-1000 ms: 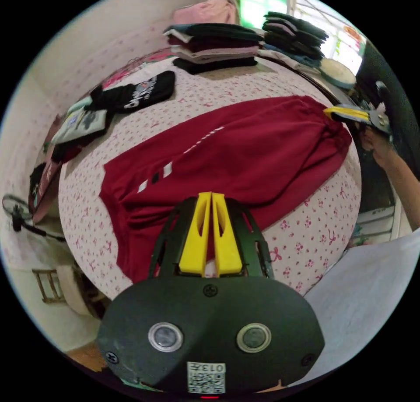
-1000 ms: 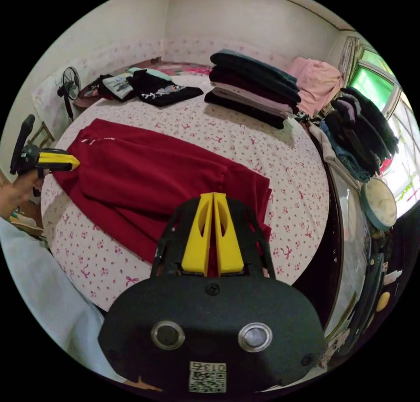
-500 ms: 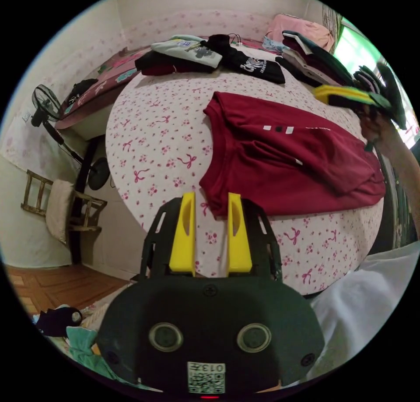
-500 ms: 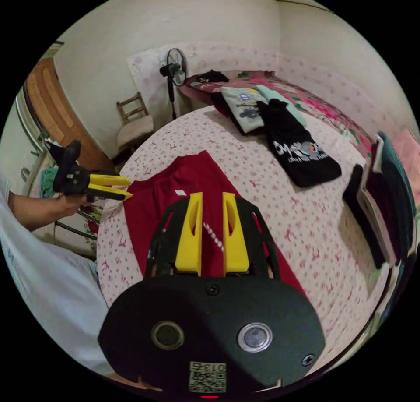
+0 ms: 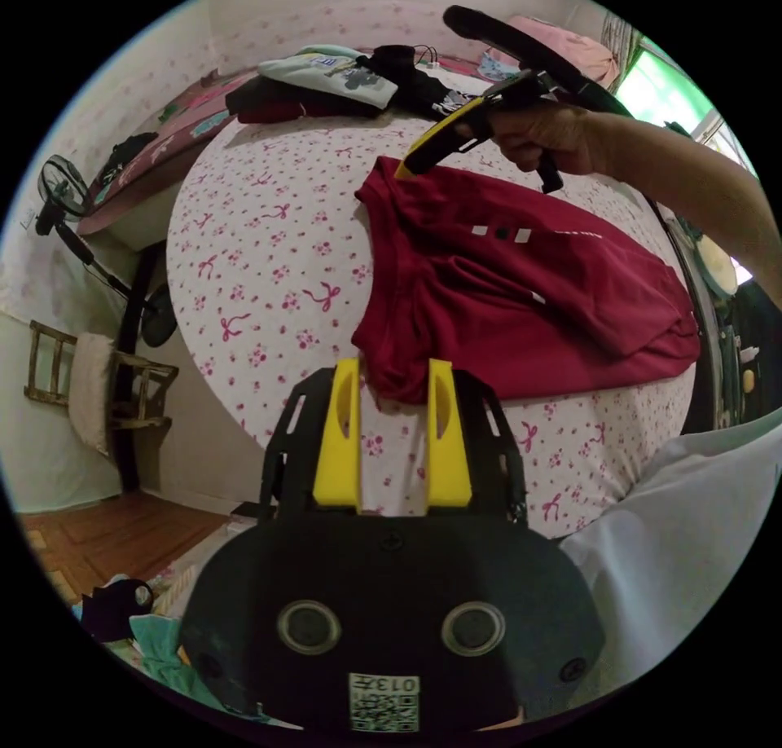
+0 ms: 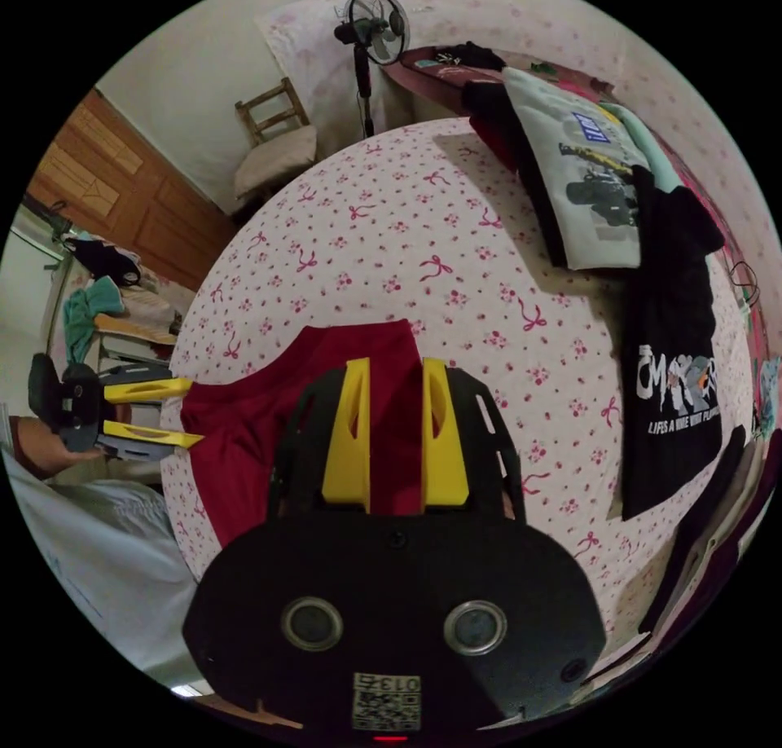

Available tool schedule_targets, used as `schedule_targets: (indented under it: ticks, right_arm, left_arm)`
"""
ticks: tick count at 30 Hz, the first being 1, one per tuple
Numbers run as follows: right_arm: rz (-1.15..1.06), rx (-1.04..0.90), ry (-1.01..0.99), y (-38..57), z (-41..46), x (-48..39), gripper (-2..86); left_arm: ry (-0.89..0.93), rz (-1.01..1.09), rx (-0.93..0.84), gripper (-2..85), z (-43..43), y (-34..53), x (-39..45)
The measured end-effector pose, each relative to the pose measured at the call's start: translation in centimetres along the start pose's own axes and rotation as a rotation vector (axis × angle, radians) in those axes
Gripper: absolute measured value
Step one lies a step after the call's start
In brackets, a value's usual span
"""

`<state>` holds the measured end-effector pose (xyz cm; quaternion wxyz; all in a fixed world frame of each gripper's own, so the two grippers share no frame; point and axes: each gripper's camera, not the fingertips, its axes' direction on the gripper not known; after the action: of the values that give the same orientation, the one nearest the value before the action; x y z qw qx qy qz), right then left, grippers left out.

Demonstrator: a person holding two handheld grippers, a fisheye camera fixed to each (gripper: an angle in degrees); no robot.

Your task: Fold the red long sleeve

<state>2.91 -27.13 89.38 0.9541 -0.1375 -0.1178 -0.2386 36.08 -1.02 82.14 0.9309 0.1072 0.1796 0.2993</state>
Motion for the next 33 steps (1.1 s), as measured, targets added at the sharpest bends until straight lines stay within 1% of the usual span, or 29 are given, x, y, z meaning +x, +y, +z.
schedule_targets:
  ticks: [2, 3, 4, 6, 8, 10, 11, 15, 18, 20, 22, 26, 29, 33]
  right_arm:
    - [-0.021, -0.027, 0.007, 0.2, 0.4, 0.7, 3.3]
    - [-0.026, -0.025, 0.022, 0.3, 0.3, 0.8, 2.8]
    - [-0.042, -0.025, 0.024, 0.6, -0.2, 1.0, 2.0]
    - [-0.069, 0.012, 0.005, 1.4, -1.5, 1.5, 1.3]
    - [-0.097, 0.09, -0.012, 3.4, -4.0, 2.4, 0.9]
    - [-0.122, 0.155, -0.017, 5.5, -6.4, 3.1, 0.7]
    - [-0.141, 0.199, -0.012, 7.3, -8.1, 3.5, 0.6]
    - [-0.145, 0.31, 0.009, 14.1, -13.3, 5.3, 0.5]
    - [-0.101, 0.381, 0.025, 21.4, -16.9, 7.2, 0.5]
    - [-0.044, 0.4, 0.066, 27.6, -18.5, 8.7, 0.4]
    - [0.017, 0.408, 0.076, 32.2, -19.1, 10.1, 0.4]
    - [0.16, 0.418, 0.089, 42.0, -19.6, 13.2, 0.4]
    - [0.211, 0.394, 0.11, 47.6, -19.4, 15.1, 0.4]
    - [0.26, 0.38, 0.108, 52.9, -18.7, 17.4, 0.5]
  left_arm:
    - [0.002, 0.01, -0.002, 6.2, 0.1, 0.0, 0.0]
    - [0.049, 0.0, -0.009, 4.1, 0.2, 0.0, -0.2]
    - [0.058, -0.016, -0.01, 3.2, -0.1, 0.1, -0.3]
    - [0.074, 0.018, 0.004, 2.4, -0.9, 0.2, 0.1]
    - [0.122, 0.048, 0.045, 2.0, -2.3, 0.5, 0.9]
    - [0.223, 0.094, 0.098, 1.6, -4.4, 0.8, 2.5]
    - [0.243, 0.112, 0.114, 1.5, -5.0, 0.9, 3.1]
    - [0.347, 0.25, 0.176, 1.3, -7.7, 1.0, 8.9]
    - [0.449, 0.339, 0.19, 1.3, -7.9, 0.8, 14.2]
    - [0.466, 0.409, 0.195, 1.3, -7.3, 0.7, 17.9]
    - [0.493, 0.483, 0.169, 1.2, -6.0, 0.5, 23.2]
    - [0.527, 0.559, 0.156, 1.2, -3.5, 0.5, 30.6]
    - [0.561, 0.589, 0.137, 1.2, -1.0, 0.3, 35.8]
    - [0.554, 0.641, 0.109, 1.3, 2.5, 0.3, 42.4]
